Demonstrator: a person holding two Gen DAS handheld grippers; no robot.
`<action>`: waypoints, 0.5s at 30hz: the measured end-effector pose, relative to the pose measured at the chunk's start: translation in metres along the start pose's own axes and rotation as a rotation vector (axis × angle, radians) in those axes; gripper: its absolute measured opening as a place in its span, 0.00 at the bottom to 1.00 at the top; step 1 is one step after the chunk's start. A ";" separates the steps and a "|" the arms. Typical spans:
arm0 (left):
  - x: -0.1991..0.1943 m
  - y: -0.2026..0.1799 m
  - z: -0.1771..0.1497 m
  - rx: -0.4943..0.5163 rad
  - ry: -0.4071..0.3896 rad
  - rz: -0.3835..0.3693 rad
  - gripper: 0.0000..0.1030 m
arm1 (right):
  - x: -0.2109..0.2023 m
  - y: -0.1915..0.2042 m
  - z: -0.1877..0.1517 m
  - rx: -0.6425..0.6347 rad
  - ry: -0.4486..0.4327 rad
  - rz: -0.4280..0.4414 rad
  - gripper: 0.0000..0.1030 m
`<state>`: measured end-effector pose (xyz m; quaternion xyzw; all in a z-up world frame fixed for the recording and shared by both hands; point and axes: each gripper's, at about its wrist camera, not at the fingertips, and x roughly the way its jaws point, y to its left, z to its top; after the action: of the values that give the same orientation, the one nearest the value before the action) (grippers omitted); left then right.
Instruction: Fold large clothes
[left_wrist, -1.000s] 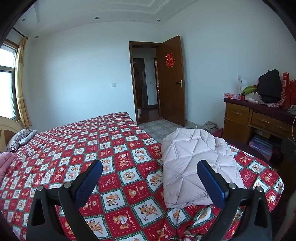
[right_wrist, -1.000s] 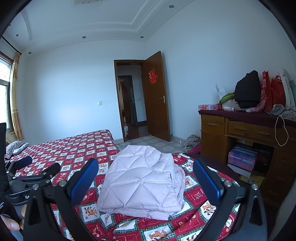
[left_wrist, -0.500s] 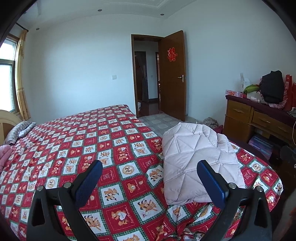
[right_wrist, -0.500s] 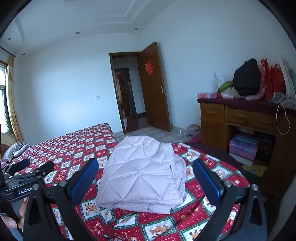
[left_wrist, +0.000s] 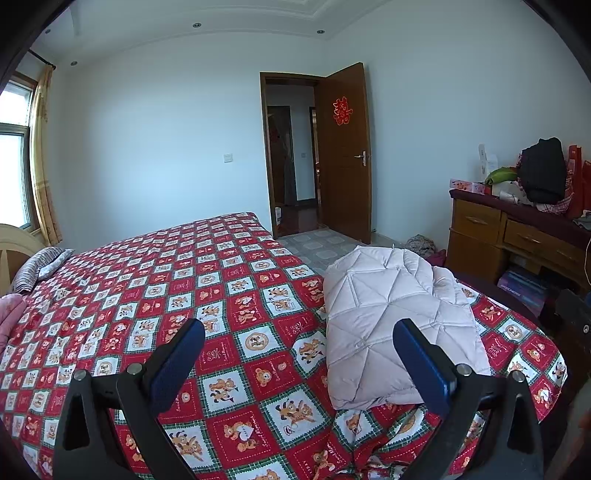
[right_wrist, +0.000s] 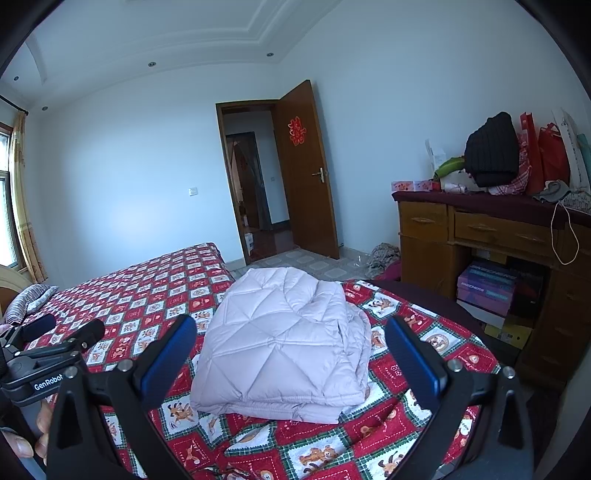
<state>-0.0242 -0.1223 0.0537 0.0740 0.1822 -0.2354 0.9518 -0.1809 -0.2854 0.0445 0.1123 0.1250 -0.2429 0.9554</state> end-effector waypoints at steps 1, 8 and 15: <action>0.000 0.000 0.000 0.000 0.000 0.000 0.99 | 0.000 0.000 0.000 0.000 0.000 0.000 1.00; 0.000 0.000 0.000 0.000 -0.002 -0.002 0.99 | 0.001 0.000 0.000 0.000 -0.001 0.001 1.00; -0.001 0.000 0.000 0.001 0.001 -0.003 0.99 | 0.001 0.000 0.000 0.000 0.000 0.000 1.00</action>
<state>-0.0247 -0.1221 0.0540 0.0745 0.1824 -0.2367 0.9514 -0.1804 -0.2857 0.0446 0.1123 0.1251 -0.2429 0.9554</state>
